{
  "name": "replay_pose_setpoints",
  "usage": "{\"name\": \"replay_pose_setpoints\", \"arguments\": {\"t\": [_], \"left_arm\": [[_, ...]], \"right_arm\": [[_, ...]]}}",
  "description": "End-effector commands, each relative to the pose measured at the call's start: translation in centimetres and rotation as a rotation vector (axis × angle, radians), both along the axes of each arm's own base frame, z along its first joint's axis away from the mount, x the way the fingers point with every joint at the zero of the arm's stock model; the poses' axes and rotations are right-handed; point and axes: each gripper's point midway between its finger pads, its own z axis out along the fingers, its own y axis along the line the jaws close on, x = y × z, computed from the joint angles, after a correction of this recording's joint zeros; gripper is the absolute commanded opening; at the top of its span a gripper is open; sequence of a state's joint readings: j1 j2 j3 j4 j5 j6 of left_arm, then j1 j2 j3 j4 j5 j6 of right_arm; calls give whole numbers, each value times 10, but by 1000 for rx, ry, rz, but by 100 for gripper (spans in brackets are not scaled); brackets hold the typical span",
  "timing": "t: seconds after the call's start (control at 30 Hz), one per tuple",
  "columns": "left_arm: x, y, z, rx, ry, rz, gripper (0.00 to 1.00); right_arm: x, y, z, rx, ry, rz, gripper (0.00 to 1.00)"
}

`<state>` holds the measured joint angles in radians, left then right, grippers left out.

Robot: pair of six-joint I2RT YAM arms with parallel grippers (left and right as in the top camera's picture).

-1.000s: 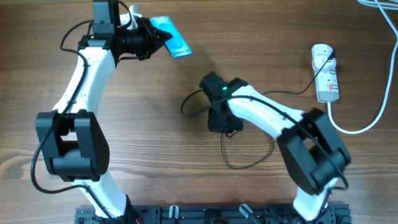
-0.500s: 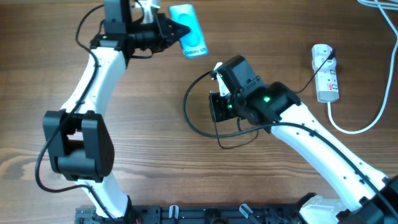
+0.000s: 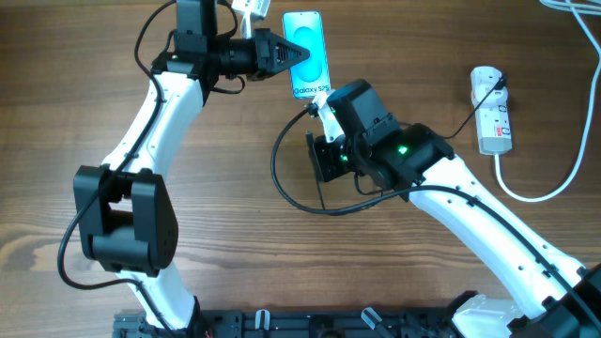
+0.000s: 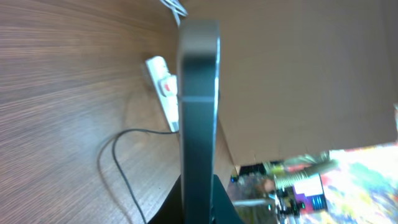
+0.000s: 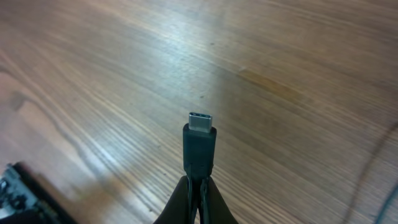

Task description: Plug charger to phone and switch on socket

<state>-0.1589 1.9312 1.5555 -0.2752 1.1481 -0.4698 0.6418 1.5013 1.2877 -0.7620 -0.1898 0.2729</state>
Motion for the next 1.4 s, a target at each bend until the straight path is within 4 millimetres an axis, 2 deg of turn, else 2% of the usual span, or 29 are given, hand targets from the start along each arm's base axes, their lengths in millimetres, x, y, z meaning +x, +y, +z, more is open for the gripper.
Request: {"name": "replay_pose_setpoints", "arguments": {"t": [0.0,0.27,0.63,0.83,1.03,1.37], "left_arm": [[-26,-6,37,-95,-143,-159,4],[-28,-9,38,-100,-144,-172,4],[-23,-23,21,-10,-133,-115,4],[-27,-28,22,-12,-160,-138,4],[-32,-29,26,-35,-182,-173,4],[-29,-28,25,-24,-189,-157,4]], "right_arm": [[13,-5,12,-14,-56,-54,4],[23,1,20,33,-84,-88,4],[35,-14,20,25,-85,-173,4],[36,-15,18,20,-81,-176,4],[39,-22,5,-1,-35,-194,4],[37,-19,6,35,-11,-173,4]]}}
